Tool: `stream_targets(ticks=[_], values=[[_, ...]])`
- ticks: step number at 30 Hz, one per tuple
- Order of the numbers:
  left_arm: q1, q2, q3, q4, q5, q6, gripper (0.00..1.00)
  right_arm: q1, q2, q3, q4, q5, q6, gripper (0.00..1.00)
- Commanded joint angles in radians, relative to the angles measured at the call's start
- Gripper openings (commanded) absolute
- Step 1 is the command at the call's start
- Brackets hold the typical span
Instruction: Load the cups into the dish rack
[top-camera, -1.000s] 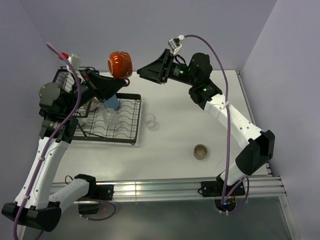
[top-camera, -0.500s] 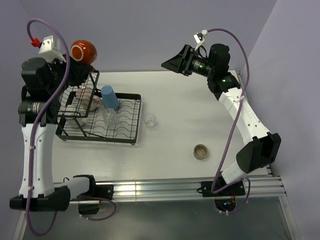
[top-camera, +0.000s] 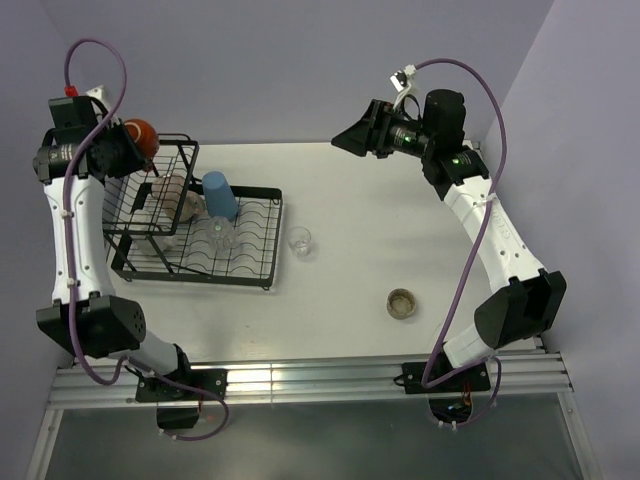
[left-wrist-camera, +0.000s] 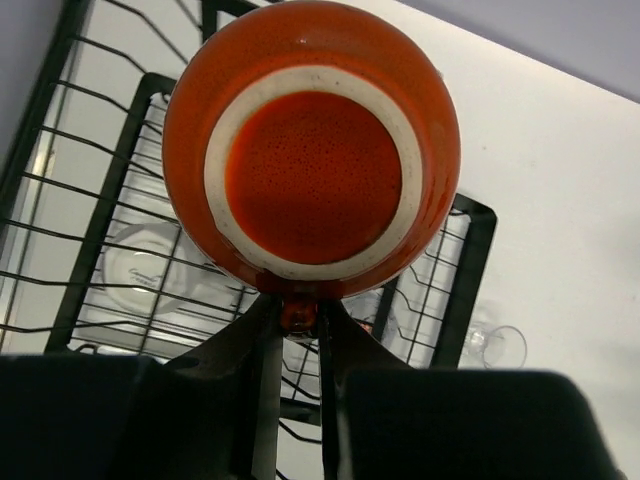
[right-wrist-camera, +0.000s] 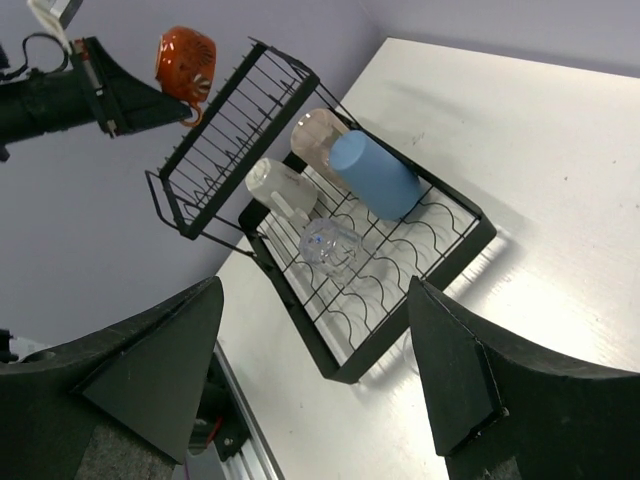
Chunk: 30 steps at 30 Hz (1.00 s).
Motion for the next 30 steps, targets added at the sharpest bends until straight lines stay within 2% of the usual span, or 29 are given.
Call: stream_targets(ticks=[1,6,30], values=[[0.057,0.038,0.111,-0.009,0.037,0.039,0.00,-0.007,-0.042,0.032,-0.012,-0.019,-0.037,0.82],[0.101,0.115,0.117,-0.020,0.068,0.051,0.00,-0.013,-0.040,0.027,-0.031,-0.016,-0.052,0.82],[0.078,0.283,0.111,0.015,0.107,0.083,0.00,-0.026,0.041,0.035,-0.057,-0.059,-0.014,0.81]])
